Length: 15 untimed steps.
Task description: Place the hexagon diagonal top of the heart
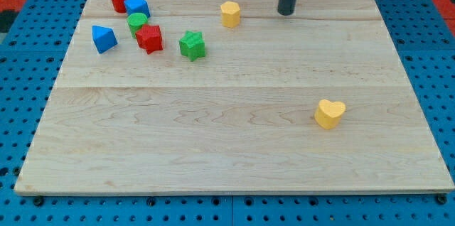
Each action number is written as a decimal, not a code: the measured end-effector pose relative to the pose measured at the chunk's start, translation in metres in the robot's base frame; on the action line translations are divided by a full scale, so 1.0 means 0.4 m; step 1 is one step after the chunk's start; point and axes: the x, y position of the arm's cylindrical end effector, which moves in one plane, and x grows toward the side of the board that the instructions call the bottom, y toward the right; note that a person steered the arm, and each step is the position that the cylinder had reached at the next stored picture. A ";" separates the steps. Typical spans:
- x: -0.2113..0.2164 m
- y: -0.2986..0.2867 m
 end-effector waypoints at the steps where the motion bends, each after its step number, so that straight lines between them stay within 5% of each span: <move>1: -0.072 -0.061; 2: -0.049 -0.262; 6: 0.378 -0.051; 7: 0.411 -0.213; 9: 0.476 -0.028; 10: 0.550 -0.098; 13: 0.496 0.046; 15: 0.480 -0.101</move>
